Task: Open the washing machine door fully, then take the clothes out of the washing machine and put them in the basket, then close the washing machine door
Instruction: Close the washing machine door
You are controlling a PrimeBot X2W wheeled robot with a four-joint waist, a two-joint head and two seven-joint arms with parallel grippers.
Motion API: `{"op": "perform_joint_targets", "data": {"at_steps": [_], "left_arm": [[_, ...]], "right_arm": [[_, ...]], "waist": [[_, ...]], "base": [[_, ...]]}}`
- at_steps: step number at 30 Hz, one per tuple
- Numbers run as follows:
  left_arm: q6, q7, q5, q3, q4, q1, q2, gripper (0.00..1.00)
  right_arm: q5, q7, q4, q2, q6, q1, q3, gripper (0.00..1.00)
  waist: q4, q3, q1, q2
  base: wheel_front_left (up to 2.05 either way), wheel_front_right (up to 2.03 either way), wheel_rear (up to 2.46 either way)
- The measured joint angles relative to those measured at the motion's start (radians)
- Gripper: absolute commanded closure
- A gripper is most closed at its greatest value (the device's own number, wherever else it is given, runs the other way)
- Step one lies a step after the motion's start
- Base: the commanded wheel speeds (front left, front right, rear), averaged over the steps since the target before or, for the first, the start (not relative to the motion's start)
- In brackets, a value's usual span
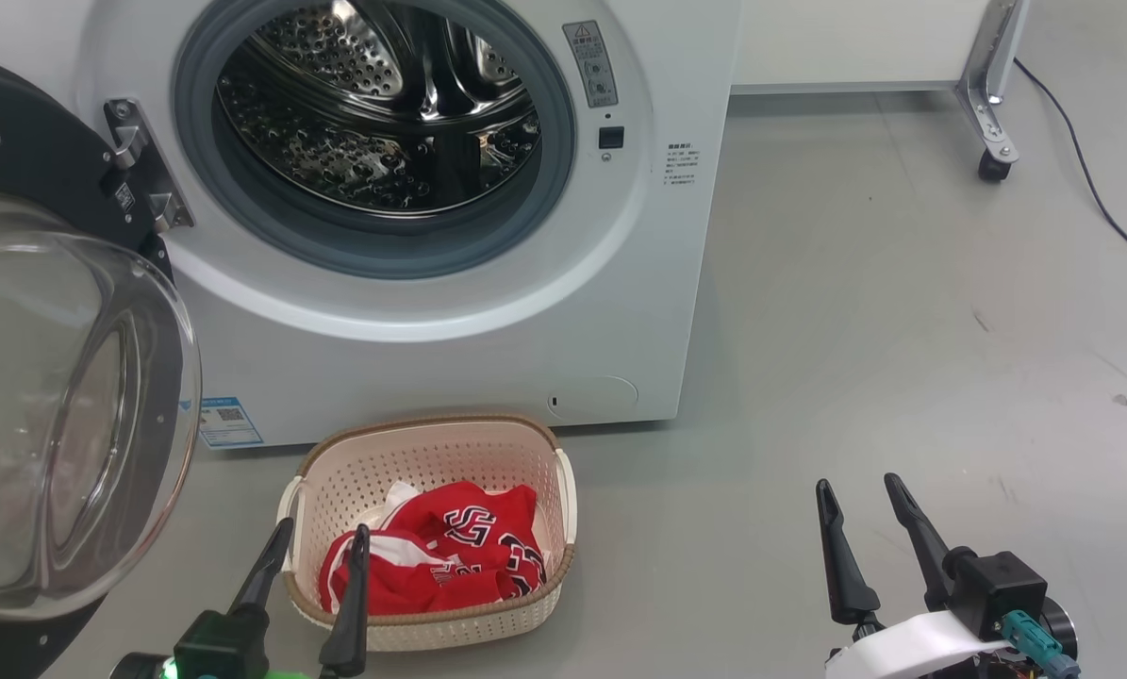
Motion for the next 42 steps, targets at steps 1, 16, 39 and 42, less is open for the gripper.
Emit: {"op": "perform_joint_targets", "data": {"at_steps": [1,16,39,42], "left_arm": [[0.000,0.000,0.000,0.000,0.000,0.000,0.000,0.00],[0.000,0.001,0.000,0.000,-0.006,0.004,0.000,0.00],[0.001,0.001,0.008,-0.005,-0.006,0.004,0.000,0.00],[0.001,0.005,0.010,-0.018,-0.005,0.004,0.000,0.00]], "right_arm": [[0.000,0.000,0.000,0.000,0.000,0.000,0.000,0.00],[0.005,0.000,0.005,0.000,0.000,0.000,0.001,0.00],[0.004,0.000,0.012,0.000,0.000,0.000,0.000,0.00],[0.004,0.000,0.010,0.000,-0.002,0.000,-0.011,0.00]], "waist": [[0.000,0.000,0.0000,0.0000],[0.000,0.005,0.0000,0.0000],[0.016,0.000,0.0000,0.0000],[0.025,-0.001,0.0000,0.0000]], "base": [[-0.82,0.82,0.00],[-0.48,0.48,0.00],[-0.01,0.01,0.00],[0.00,0.00,0.00]]}}
